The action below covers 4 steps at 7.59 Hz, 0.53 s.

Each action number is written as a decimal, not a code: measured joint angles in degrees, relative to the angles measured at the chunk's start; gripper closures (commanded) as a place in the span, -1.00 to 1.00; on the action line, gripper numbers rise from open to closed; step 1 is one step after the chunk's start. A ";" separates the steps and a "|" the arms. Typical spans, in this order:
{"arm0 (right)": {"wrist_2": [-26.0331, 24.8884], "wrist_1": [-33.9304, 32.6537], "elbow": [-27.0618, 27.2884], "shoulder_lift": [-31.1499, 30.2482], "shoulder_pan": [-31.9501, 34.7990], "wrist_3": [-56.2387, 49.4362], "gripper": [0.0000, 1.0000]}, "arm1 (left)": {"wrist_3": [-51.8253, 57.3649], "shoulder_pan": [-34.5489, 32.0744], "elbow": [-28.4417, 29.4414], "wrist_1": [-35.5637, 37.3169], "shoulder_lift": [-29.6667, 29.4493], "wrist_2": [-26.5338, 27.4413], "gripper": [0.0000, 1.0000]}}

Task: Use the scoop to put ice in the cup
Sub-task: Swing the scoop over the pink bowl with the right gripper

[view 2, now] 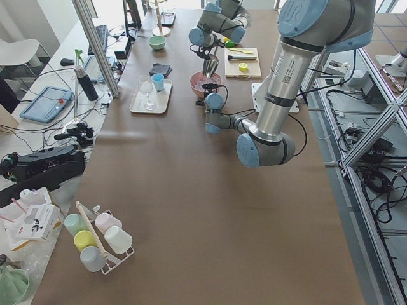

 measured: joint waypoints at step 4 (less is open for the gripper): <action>-0.27 3.10 -1.72 -0.27 -1.18 1.86 1.00 | -0.10 0.00 0.10 0.33 -1.51 -0.15 -0.96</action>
